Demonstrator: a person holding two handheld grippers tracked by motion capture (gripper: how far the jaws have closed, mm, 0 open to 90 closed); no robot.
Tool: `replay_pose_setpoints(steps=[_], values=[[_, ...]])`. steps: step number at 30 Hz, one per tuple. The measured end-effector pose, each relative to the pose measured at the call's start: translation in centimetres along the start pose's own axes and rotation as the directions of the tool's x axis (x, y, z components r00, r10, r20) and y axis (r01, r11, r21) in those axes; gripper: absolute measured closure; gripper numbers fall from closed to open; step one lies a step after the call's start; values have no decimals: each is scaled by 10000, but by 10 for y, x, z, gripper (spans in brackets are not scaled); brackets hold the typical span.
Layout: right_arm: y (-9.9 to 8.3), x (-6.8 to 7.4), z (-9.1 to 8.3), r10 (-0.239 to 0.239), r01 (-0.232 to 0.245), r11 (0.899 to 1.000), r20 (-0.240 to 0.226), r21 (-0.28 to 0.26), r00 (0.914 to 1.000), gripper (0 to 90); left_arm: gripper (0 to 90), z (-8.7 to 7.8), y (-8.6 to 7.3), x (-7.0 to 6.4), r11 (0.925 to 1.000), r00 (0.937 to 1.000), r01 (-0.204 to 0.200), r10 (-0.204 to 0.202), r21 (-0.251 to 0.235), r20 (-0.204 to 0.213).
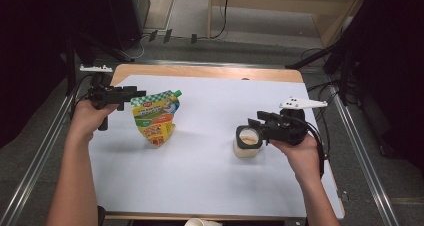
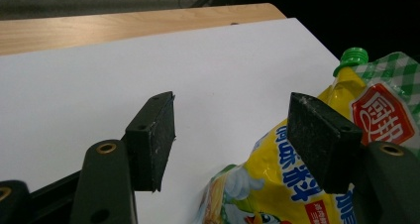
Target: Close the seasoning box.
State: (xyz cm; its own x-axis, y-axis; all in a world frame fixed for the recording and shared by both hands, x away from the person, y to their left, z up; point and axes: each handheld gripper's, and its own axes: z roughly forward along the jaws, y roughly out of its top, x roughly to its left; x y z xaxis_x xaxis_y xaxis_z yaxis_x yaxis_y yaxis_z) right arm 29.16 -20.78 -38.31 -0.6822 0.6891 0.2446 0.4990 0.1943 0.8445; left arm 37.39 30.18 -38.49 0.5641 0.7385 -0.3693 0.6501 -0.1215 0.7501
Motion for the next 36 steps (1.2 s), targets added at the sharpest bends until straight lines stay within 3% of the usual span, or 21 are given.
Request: replay_pose_setpoints(steps=[7,17,27,30,36], values=[[2,-11,-16,152,-147,9998,344,-140,9993,533,368,0,-1,1,9999,9999,-86,87,127,-103],[2,-24,-33,165,-133,9995,1157,-285,9931,566,367,-1,-2,1,9999,9998,-23,20,103,222],[-3,-38,-42,567,-540,9983,1428,-230,9881,709,367,-2,-3,3,10000,9998,32,-34,88,208],[-7,-43,-45,569,-545,9983,1789,-187,9822,779,364,-2,-4,4,9999,9999,112,-113,108,103],[-18,-57,-39,1196,-1210,9926,1498,8,9815,867,362,-2,-4,4,9999,9999,104,-104,85,100]])
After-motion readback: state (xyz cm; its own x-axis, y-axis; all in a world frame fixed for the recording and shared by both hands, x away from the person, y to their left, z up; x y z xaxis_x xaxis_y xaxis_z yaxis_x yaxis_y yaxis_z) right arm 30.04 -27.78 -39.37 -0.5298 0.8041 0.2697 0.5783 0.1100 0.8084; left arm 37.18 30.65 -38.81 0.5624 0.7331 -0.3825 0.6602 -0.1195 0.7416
